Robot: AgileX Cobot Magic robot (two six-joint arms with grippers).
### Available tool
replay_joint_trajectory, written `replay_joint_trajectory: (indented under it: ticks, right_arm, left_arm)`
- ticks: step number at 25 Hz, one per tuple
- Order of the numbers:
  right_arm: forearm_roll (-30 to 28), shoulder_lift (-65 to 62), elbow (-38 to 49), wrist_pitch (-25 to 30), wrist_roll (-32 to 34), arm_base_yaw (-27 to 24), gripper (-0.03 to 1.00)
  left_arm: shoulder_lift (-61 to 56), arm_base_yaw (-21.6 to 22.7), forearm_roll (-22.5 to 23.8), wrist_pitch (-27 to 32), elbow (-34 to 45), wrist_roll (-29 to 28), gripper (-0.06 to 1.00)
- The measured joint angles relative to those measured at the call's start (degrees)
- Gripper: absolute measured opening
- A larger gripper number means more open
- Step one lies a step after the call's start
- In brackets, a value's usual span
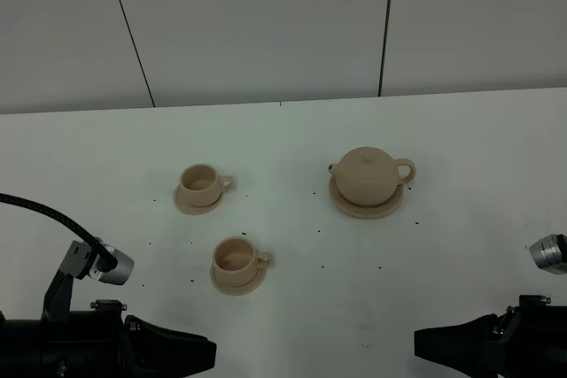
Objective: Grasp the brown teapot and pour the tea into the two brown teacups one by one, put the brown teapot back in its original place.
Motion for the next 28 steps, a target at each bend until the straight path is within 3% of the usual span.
replay_joint_trajectory:
  ticks: [28]
  right_arm:
    - [0.0,0.0,0.0,0.0,0.0,0.0,0.39]
  left_arm:
    - [0.0,0.0,-0.3,0.1,0.0,0.0,0.24]
